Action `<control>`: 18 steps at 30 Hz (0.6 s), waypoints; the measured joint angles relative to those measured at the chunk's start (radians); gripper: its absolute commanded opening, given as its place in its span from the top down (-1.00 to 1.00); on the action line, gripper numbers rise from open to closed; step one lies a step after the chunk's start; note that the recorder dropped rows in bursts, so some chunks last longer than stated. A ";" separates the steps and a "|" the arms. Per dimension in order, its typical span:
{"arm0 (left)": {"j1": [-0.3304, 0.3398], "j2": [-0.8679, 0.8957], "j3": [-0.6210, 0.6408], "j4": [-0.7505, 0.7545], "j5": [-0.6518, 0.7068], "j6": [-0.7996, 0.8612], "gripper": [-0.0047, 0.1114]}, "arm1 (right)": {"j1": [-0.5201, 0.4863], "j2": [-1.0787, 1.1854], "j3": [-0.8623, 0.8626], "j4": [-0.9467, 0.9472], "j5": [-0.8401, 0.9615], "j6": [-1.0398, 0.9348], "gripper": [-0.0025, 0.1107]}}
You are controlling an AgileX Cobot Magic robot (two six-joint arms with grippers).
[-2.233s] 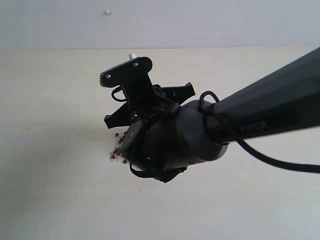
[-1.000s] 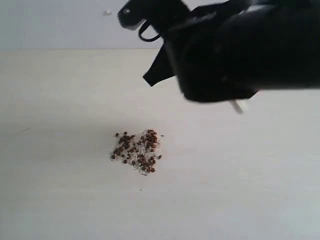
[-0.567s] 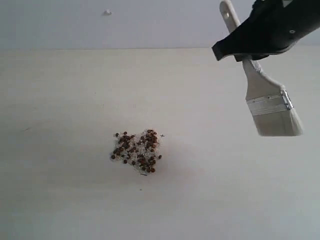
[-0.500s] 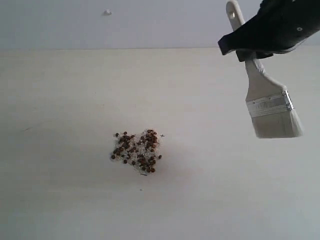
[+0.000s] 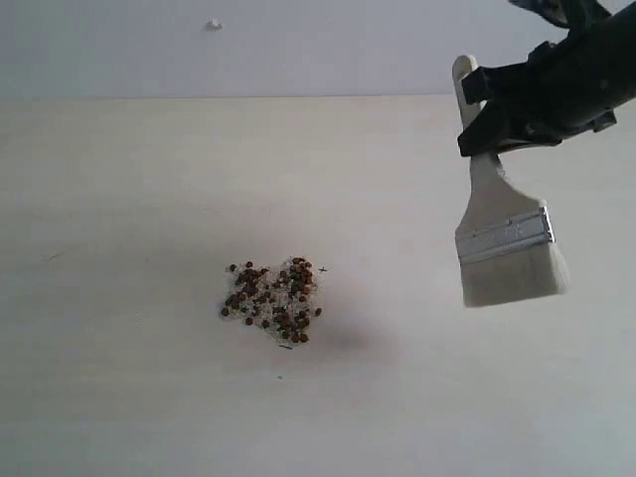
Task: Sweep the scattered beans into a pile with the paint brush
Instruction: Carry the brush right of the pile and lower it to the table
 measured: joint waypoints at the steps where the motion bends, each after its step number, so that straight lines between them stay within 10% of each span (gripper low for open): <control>1: 0.000 0.000 0.000 0.000 0.000 0.000 0.92 | -0.005 0.022 0.000 0.008 0.000 -0.007 0.96; 18: 0.000 0.000 0.000 0.000 0.000 0.000 0.92 | -0.046 0.300 0.000 0.338 0.085 -0.273 0.96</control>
